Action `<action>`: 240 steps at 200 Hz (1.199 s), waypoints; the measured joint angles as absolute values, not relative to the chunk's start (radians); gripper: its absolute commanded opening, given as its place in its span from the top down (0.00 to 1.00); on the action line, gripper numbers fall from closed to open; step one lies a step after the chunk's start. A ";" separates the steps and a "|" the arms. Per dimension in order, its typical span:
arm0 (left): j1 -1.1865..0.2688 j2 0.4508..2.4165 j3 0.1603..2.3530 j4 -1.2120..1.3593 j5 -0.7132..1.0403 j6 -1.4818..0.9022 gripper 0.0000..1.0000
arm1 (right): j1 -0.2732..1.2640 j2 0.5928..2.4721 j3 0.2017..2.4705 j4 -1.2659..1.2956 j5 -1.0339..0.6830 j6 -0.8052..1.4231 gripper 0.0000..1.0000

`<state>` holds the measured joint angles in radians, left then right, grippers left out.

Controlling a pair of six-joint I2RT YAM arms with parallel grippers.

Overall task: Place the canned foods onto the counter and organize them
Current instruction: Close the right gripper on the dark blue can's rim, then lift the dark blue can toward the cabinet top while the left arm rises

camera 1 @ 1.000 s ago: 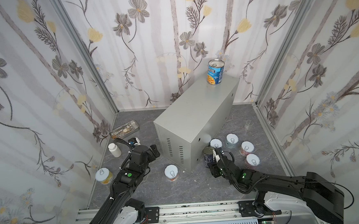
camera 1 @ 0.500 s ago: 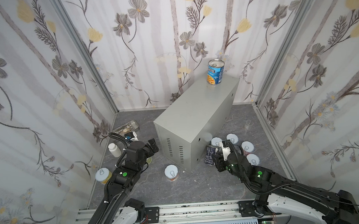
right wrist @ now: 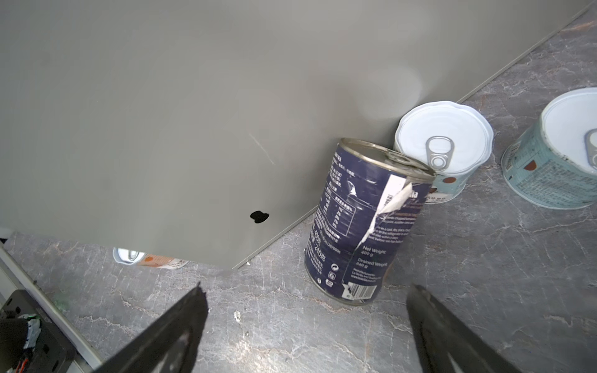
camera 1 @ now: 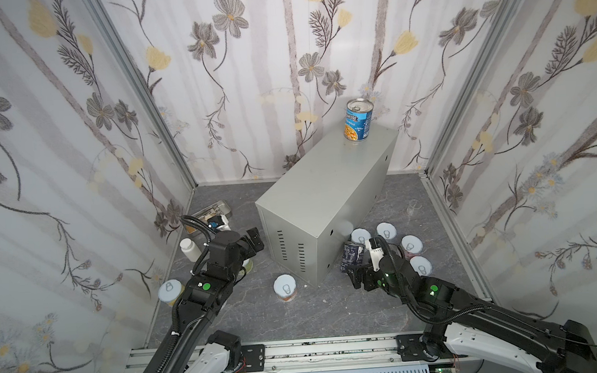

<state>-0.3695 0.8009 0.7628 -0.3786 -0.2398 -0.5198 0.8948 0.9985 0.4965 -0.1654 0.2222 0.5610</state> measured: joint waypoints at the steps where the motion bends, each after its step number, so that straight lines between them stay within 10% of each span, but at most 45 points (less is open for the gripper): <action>1: -0.369 0.801 0.763 -0.379 -0.240 -0.520 0.00 | 0.891 1.000 0.495 -0.162 0.218 0.562 0.00; 240: -0.369 0.866 0.742 -0.379 -0.268 -0.504 0.00 | 0.583 1.430 0.342 0.410 -0.209 0.548 0.09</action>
